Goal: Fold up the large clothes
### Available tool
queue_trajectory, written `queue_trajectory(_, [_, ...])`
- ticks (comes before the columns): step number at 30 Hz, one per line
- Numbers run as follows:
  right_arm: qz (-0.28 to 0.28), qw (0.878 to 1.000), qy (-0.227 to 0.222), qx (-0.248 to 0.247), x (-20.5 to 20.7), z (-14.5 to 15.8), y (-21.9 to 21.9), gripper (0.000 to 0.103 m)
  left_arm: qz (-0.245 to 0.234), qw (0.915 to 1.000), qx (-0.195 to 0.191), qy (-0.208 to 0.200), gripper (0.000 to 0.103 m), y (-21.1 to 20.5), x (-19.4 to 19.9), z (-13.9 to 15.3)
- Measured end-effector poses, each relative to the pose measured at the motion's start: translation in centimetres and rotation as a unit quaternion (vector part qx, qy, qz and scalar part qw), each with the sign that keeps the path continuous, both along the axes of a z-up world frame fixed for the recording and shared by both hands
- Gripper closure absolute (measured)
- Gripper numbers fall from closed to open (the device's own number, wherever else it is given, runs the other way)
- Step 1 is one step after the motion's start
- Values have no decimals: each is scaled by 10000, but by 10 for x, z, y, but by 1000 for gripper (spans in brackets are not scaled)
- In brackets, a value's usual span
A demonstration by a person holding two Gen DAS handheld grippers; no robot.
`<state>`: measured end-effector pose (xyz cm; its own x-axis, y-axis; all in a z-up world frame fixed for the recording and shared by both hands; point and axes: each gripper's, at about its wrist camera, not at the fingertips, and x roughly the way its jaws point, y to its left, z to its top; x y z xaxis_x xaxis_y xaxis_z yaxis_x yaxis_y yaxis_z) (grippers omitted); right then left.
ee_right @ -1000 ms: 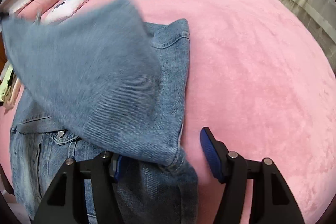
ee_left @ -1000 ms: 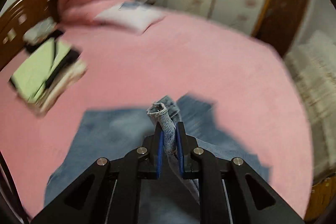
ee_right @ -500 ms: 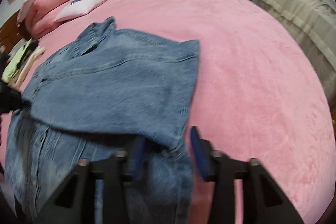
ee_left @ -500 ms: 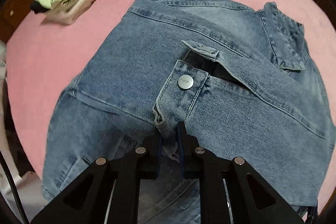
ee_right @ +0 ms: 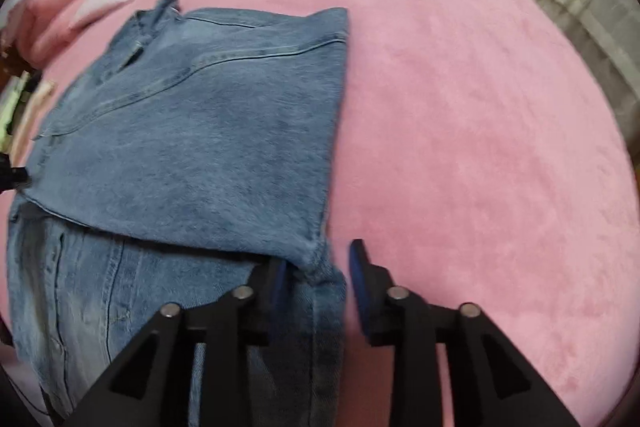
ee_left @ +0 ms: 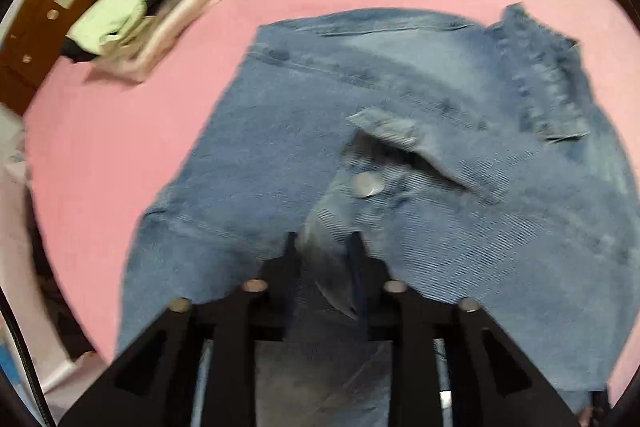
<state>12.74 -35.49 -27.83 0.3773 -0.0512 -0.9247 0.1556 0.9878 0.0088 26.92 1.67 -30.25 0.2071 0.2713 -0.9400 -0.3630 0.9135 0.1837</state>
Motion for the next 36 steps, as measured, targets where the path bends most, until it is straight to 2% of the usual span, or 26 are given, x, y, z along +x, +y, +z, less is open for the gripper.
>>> queue_trajectory(2, [-21, 9994, 7, -339, -11, 12, 3, 72, 84, 9991, 401, 69, 72, 7, -9, 5])
queue_trajectory(4, [-53, 9991, -60, -416, -21, 24, 3, 70, 35, 9997, 250, 37, 72, 12, -17, 13])
queue_trajectory(5, [-61, 9995, -124, -270, -26, 33, 4, 70, 11, 10000, 86, -34, 72, 12, -21, 18])
queue_trajectory(7, [-33, 9995, -240, 210, -27, 41, 5, 70, -176, 9977, -604, -252, 72, 6, -28, 29])
queue_trajectory(8, [-25, 9976, -316, 618, -26, 43, 7, 72, -283, 9948, -927, -313, 73, 2, -30, 31])
queue_trajectory(9, [-42, 9935, -348, 1082, -21, 42, 10, 80, -466, 9886, -1386, -358, 73, -7, -32, 33])
queue_trajectory(11, [-168, 9836, -251, 1779, -3, 34, 19, 93, -812, 9753, -2041, -241, 73, -28, -28, 29])
queue_trajectory(12, [-224, 9789, -233, 2020, 4, 31, 24, 94, -887, 9704, -2240, -173, 75, -36, -27, 26])
queue_trajectory(14, [-372, 9627, -230, 2670, 22, 22, 38, 100, -947, 9568, -2751, 5, 91, -59, -21, 14])
queue_trajectory(16, [-371, 9501, -132, 3094, 40, 11, 56, 100, -952, 9478, -3031, 270, 93, -78, -17, 1])
queue_trajectory(17, [-292, 9519, -15, 3051, 47, 5, 66, 100, -948, 9476, -3020, 440, 93, -86, -14, -6])
queue_trajectory(19, [-152, 9595, 186, 2808, 54, -3, 81, 100, -988, 9539, -2739, 727, 93, -99, -14, -17])
queue_trajectory(20, [-174, 9635, 332, 2650, 57, -10, 82, 100, -1024, 9600, -2460, 866, 93, -102, -14, -23])
queue_trajectory(22, [-364, 9627, 419, 2647, 56, -18, 69, 102, -1039, 9700, -1960, 991, 93, -97, -14, -30])
queue_trajectory(24, [-699, 9604, 369, 2673, 49, -23, 45, 103, -892, 9750, -1831, 884, 93, -78, -15, -30])
queue_trajectory(26, [-1141, 9674, 343, 2237, 35, -23, 6, 103, -675, 9812, -1621, 799, 94, -56, -16, -28])
queue_trajectory(28, [-1298, 9698, 416, 2022, 24, -24, -20, 103, -482, 9896, -1105, 779, 94, -31, -17, -26])
queue_trajectory(29, [-1349, 9693, 398, 2015, 20, -22, -33, 103, -425, 9929, -790, 786, 98, -22, -17, -25])
queue_trajectory(31, [-1215, 9731, 357, 1923, 18, -16, -39, 103, -318, 9916, -989, 772, 102, -10, -17, -28])
queue_trajectory(33, [-972, 9875, 397, 1177, 25, -8, -26, 103, -149, 9921, -993, 750, 102, -9, -18, -30])
queue_trajectory(35, [-798, 9947, 474, 453, 36, -4, -5, 103, -258, 9941, -629, 845, 102, -22, -17, -28])
queue_trajectory(36, [-789, 9955, 438, 281, 40, -1, 4, 103, -355, 9946, -424, 883, 102, -32, -17, -25])
